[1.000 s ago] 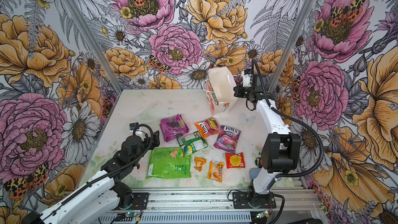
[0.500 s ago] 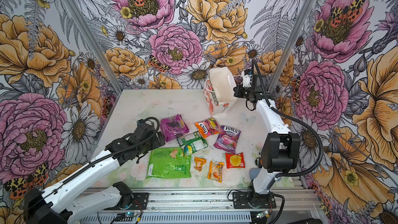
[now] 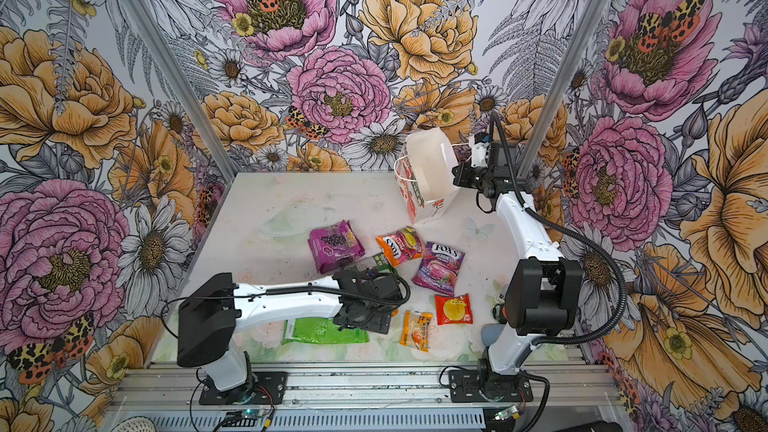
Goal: Place the snacks into the paper bag
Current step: 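Lower the left gripper onto the green Lay's chips bag and grasp it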
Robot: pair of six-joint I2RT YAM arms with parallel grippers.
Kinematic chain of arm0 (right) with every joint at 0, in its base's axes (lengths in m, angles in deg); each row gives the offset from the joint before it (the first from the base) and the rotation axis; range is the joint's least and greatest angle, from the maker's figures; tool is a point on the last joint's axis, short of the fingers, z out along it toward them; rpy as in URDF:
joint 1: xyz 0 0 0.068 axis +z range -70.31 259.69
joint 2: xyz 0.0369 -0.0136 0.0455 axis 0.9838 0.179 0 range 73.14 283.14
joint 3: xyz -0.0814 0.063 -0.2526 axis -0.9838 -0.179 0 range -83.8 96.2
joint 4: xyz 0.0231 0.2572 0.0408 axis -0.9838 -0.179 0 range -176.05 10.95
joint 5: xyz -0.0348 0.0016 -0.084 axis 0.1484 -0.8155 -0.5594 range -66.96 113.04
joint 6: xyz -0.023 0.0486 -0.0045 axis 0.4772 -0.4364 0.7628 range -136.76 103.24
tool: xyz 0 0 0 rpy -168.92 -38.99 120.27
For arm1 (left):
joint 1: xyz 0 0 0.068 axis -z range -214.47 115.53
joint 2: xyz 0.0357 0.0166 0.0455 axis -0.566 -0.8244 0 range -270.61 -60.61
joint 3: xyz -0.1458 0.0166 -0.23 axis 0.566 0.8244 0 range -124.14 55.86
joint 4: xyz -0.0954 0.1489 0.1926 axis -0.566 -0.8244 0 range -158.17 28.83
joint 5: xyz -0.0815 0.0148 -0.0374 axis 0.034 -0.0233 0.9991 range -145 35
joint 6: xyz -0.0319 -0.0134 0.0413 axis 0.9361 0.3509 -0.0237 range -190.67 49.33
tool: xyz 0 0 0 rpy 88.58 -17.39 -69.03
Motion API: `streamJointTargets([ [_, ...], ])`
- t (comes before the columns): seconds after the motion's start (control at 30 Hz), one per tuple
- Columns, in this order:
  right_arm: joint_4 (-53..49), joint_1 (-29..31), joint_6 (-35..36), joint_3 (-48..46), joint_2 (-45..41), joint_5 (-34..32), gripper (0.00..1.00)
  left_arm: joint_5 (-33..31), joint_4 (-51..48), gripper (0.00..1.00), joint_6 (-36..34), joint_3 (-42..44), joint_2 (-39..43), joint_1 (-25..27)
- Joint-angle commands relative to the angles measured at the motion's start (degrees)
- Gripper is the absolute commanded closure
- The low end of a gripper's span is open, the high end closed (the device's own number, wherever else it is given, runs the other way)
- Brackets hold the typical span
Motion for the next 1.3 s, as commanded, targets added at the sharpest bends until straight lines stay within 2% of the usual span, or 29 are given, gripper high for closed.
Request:
streamJointTargets([
  [0.0,0.56,-0.5,-0.35,-0.14,-2.52,0.92,1.0,4.34,-4.73,0.01,-7.04,-3.98,-4.07,2.64],
  [0.13,0.57,-0.74,-0.35,-0.22,-2.63,0.95,1.0,2.63,-7.72,0.01,-11.25,-4.59,-6.23,5.31],
  [0.27,0.57,-0.79,-0.41,-0.36,-2.91,1.18,1.0,-1.86,-11.27,0.04,-12.77,-3.05,-6.78,6.01],
  [0.53,0.54,-1.04,-0.38,-0.57,-2.99,1.57,1.0,-8.17,-11.79,0.16,-13.63,-1.71,-10.91,8.2],
  [0.63,0.54,-1.12,-0.33,-0.67,-3.18,1.66,1.0,-9.06,-11.6,0.24,-13.36,-1.37,-13.14,8.03],
  [0.73,0.54,-1.12,-0.36,-0.74,-3.28,2.05,1.0,-9.89,-11.14,0.4,-12.17,-1.02,-15.14,7.47],
  [0.8,0.55,-1.07,-0.26,-0.84,-3.48,1.97,1.0,-9.88,-9.95,0.47,-11.33,0.12,-15.2,6.83],
  [0.87,0.52,-1.08,-0.05,-0.99,-3.63,1.96,1.0,-10.36,-8.49,0.47,-10.73,1.36,-14.53,6.71],
  [0.97,0.54,-1.06,-0.04,-1.02,-3.79,2.13,1.0,-12.25,-7.01,0.5,-10.17,2.09,-14.04,3.88],
  [1.17,0.56,-1.06,0.56,-1.19,-4.13,2.09,1.0,-16.3,-6.44,0.5,-10.4,-0.6,-15.79,1.98],
  [1.27,0.56,-1.17,0.69,-1.28,-4.33,2.05,1.0,-16.35,-5.45,0.57,-10.66,-0.27,-16.5,1.27],
])
